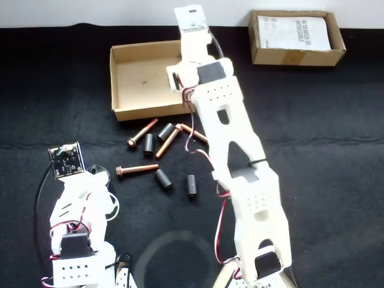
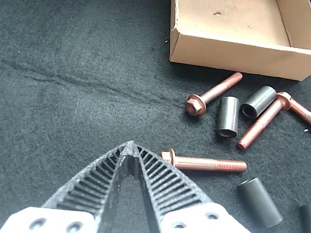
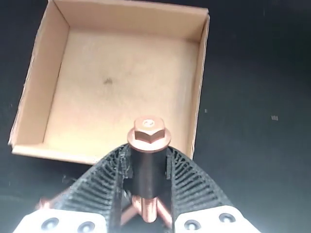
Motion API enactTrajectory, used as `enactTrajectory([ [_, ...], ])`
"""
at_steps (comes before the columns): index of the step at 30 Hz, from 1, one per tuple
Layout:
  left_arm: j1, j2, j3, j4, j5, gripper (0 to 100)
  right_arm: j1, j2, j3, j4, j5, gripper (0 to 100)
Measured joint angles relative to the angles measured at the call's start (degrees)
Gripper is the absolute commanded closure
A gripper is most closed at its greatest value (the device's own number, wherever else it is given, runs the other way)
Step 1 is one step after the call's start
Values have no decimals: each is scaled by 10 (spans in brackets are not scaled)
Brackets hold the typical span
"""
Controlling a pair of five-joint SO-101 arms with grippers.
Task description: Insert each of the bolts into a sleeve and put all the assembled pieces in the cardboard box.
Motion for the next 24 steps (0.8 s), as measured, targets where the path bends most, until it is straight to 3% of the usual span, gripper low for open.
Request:
enactTrajectory([
  [7,0,0,0,3,0,990,0,135,-106,-45,11,991],
  [21,0,-7,0,3,0,990,-5,228,-113,-222,15,991],
  [24,0,-7,0,3,0,990,-8,241,-113,-246,44,991],
])
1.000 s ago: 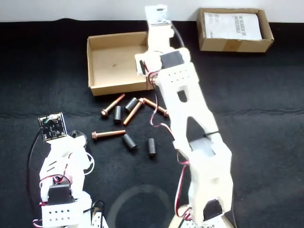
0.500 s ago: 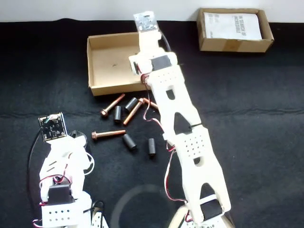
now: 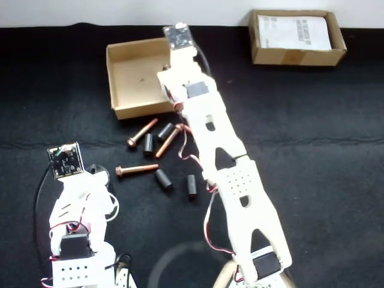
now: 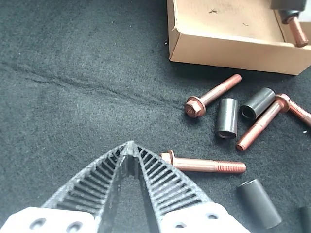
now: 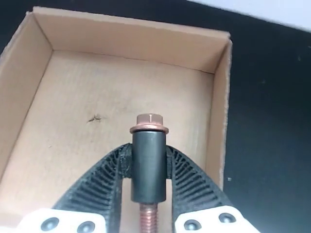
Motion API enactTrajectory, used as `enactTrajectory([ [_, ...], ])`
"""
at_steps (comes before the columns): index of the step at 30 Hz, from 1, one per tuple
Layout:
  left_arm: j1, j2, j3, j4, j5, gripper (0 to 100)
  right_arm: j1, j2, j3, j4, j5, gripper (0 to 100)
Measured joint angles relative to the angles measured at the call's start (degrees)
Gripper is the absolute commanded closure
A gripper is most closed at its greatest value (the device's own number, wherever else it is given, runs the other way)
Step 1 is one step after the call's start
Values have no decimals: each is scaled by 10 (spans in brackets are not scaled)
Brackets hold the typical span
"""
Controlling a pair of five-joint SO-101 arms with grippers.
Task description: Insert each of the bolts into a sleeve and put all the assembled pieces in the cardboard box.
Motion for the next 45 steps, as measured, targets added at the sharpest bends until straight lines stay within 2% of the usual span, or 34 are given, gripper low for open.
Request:
enactTrajectory([
  [3,0,0,0,0,0,990,-1,15,0,-31,28,991],
  [9,-8,0,0,0,0,989,-9,36,0,-42,36,986],
  [16,-10,0,0,0,0,988,-13,36,0,-39,38,812],
  [24,-10,0,0,1,0,987,-28,34,-67,31,38,796],
  [27,-10,0,0,1,0,987,-30,34,-122,91,38,796],
  [32,-10,0,0,1,0,987,-37,32,-240,254,38,796],
  [39,-10,0,0,1,0,987,-42,-20,-250,498,38,796],
  [45,-10,0,0,1,0,987,-35,-104,-251,539,38,796],
])
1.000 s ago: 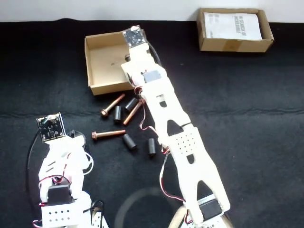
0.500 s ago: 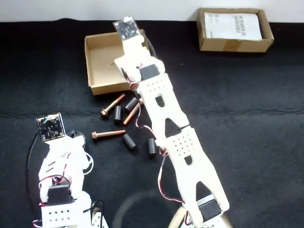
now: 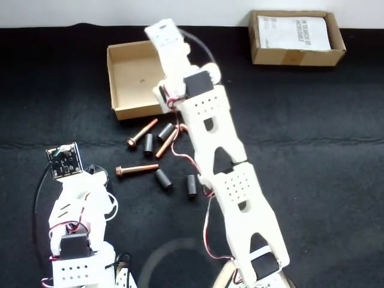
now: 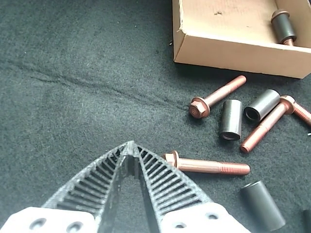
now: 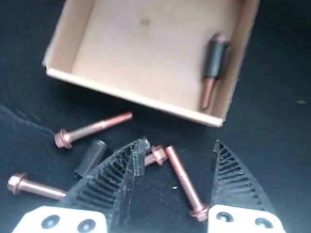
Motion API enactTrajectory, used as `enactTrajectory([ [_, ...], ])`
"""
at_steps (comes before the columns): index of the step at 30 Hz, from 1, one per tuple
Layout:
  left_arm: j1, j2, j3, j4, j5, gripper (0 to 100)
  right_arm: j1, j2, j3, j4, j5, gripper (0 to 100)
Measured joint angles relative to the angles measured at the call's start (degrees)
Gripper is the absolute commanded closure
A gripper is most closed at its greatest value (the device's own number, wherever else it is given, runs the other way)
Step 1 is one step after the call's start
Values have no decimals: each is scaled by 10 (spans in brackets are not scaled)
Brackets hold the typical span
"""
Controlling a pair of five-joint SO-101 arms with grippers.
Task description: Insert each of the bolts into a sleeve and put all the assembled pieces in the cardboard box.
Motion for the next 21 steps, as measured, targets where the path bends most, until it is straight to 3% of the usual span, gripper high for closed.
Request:
enactTrajectory([
  [7,0,0,0,0,0,987,3,-105,40,2,0,796],
  [21,0,0,0,0,0,987,-4,-455,644,1,-61,796],
])
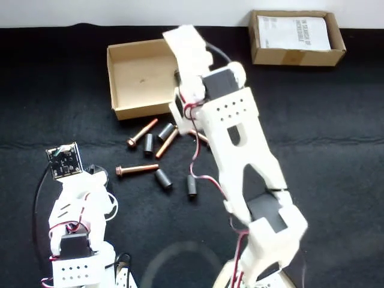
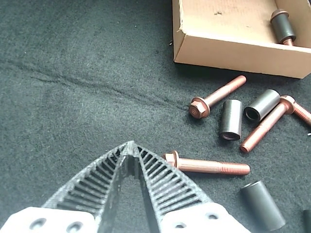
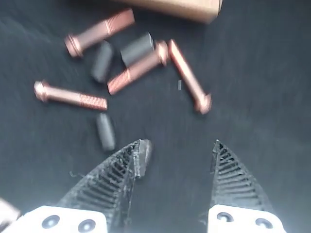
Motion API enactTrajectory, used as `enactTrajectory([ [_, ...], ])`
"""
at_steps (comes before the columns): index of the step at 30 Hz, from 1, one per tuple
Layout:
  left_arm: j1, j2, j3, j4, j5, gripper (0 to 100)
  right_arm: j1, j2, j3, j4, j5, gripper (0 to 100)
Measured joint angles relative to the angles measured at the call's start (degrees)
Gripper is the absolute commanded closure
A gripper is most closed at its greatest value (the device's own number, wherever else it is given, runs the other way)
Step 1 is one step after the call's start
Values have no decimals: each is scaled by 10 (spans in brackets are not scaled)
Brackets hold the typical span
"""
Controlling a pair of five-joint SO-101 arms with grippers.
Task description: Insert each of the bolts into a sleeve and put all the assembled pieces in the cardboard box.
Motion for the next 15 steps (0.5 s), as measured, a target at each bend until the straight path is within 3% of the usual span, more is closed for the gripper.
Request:
enactTrajectory([
  [5,0,0,0,0,0,987,0,-33,173,-48,-57,796],
  [15,0,0,0,0,0,987,0,-45,429,-253,-128,796],
])
